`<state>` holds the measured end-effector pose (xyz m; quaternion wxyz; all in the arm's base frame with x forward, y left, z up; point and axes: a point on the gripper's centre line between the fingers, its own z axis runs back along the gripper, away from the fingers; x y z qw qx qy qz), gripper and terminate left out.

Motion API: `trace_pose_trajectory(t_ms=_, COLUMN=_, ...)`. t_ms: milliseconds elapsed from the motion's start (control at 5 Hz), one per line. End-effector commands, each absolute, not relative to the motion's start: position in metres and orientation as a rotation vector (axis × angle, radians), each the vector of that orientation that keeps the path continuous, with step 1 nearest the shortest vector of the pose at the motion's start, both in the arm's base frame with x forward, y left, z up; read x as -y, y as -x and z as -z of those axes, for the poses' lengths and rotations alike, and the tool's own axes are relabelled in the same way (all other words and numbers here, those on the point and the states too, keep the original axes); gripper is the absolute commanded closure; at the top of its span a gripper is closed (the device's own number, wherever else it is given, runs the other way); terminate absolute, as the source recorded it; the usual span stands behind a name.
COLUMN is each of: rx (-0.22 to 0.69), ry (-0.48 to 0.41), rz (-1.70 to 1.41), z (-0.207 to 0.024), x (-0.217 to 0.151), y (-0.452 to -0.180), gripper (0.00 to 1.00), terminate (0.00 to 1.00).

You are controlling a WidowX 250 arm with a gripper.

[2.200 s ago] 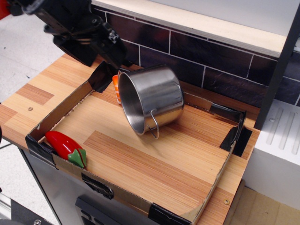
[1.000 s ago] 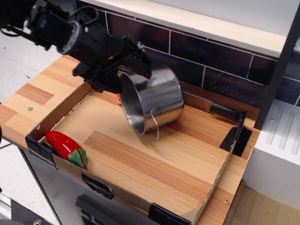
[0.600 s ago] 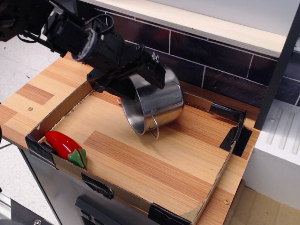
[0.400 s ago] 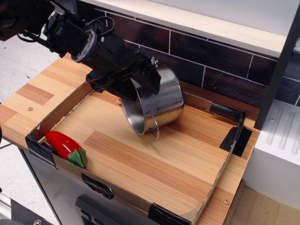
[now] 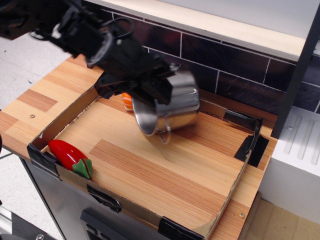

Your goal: Upright metal pot

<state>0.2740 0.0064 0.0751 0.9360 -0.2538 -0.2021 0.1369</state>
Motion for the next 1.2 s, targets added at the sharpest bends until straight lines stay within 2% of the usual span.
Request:
trace_pose_trajectory(t_ms=0, rx=0.371, ry=0.325, rz=-0.166, z=-0.093, x=-0.010, y=-0.277, gripper=1.00, terminate=0.00)
trace_pose_trajectory(t_ms=200, rx=0.310, ry=0.273, rz=-0.136, z=-0.096, x=-0.007, y=-0.267, gripper=1.00, terminate=0.00)
trace_pose_trajectory(t_ms=400, rx=0.254, ry=0.296, rz=-0.120, z=-0.101, x=-0.002, y=-0.257, gripper=1.00, terminate=0.00)
trace_pose_trajectory(t_ms=600, rx=0.167, ry=0.287, rz=-0.115, z=-0.100, x=0.006, y=-0.247, gripper=1.00, terminate=0.00)
trace_pose_trajectory(t_ms=1000, rx=-0.017, ry=0.213, rz=-0.209, z=-0.091, x=0.027, y=-0.244, gripper=1.00, terminate=0.00)
